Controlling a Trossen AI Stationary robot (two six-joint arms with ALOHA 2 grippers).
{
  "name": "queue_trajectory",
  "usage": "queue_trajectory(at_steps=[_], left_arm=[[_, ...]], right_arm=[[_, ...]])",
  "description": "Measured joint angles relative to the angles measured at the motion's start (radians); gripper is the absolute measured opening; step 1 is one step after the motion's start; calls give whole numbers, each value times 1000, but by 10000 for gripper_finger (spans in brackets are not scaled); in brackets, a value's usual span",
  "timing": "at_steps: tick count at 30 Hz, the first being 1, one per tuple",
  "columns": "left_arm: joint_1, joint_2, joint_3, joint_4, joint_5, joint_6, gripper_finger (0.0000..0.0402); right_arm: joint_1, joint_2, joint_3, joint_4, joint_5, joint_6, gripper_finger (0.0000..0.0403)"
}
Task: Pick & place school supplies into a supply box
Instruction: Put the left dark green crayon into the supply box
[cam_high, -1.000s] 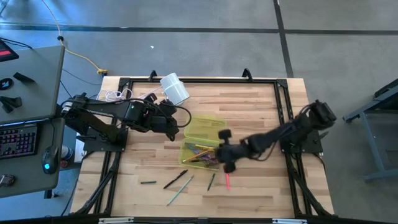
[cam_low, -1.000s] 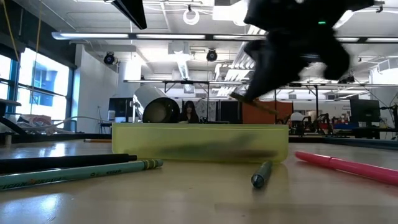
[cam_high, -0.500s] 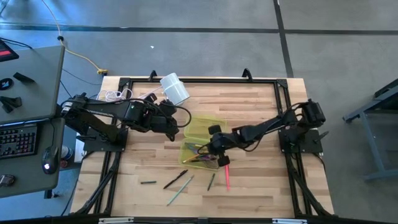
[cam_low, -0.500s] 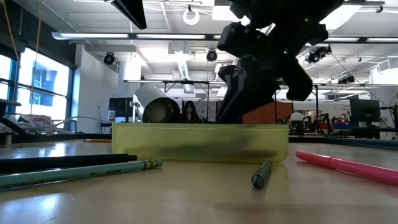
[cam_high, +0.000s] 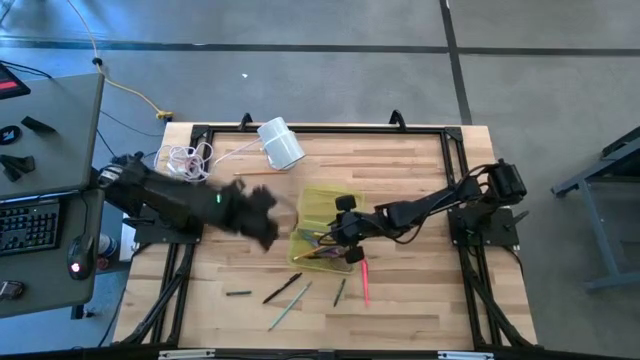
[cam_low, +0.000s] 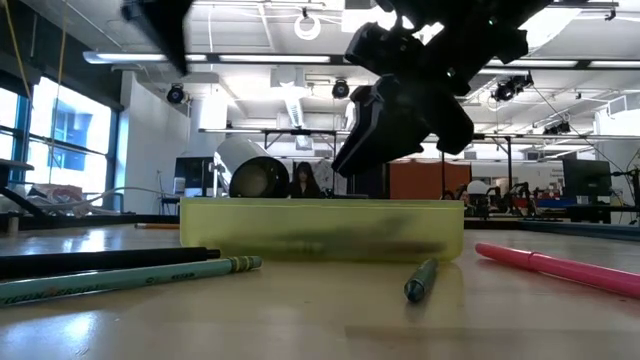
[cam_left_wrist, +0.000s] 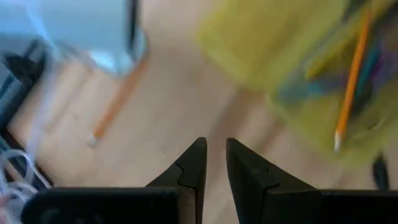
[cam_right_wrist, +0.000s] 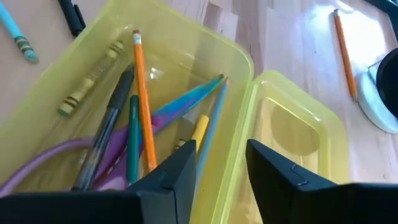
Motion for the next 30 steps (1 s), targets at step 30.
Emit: queue_trajectory(at_steps=[30], left_arm=[[-754,-42,-656,784,-89,-578,97]], right_arm=[[0,0,0,7,2,55,122]])
